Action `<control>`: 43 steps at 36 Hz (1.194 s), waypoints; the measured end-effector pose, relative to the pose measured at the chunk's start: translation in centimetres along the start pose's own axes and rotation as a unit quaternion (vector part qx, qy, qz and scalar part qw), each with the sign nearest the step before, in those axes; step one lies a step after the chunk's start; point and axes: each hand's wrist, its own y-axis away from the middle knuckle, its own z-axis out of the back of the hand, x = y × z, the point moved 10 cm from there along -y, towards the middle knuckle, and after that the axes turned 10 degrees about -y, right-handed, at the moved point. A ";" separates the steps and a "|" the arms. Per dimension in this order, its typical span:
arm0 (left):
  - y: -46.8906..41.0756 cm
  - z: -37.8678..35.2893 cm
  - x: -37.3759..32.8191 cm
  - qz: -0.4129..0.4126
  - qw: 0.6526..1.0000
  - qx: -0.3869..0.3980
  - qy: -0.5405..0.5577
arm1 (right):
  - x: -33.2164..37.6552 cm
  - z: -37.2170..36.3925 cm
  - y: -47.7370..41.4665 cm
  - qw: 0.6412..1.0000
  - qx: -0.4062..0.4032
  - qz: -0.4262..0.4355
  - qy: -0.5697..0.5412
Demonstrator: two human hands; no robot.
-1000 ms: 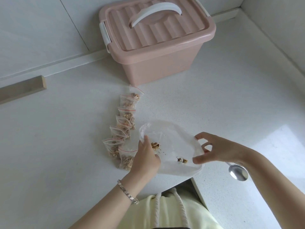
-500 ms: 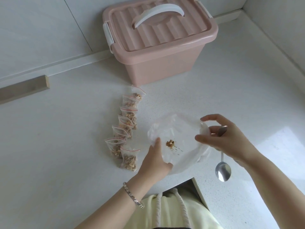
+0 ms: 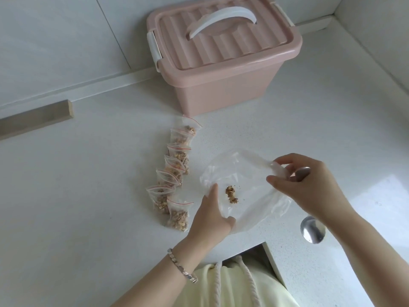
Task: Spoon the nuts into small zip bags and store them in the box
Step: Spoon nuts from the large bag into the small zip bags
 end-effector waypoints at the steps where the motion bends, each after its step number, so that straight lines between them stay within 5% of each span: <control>1: 0.0 0.2 0.1 0.002 1.000 -0.006 -0.010 | -0.5 -0.1 0.0 1.000 0.009 -0.007 0.007; 11: -0.7 2.0 0.6 0.004 0.991 -0.078 -0.108 | -4.1 2.7 2.5 0.994 -0.046 -0.011 0.101; 16: -1.7 1.7 0.9 0.007 0.988 -0.070 -0.135 | 0.5 5.8 4.8 0.980 -0.104 0.081 0.148; 23: -2.2 2.7 0.7 -0.019 0.986 -0.094 -0.136 | 1.9 6.4 6.6 0.989 -0.123 0.069 0.039; 29: -2.7 3.8 0.6 -0.034 0.982 -0.130 -0.134 | -4.0 0.4 5.7 0.990 -0.085 -0.028 -0.109; 38: -3.8 6.3 1.0 -0.036 0.974 -0.189 -0.121 | -10.6 -5.9 5.9 0.972 -0.065 -0.119 -0.189; 43: -4.3 6.2 1.0 -0.027 0.982 -0.137 -0.123 | -11.0 -6.8 5.7 0.968 -0.063 -0.116 -0.211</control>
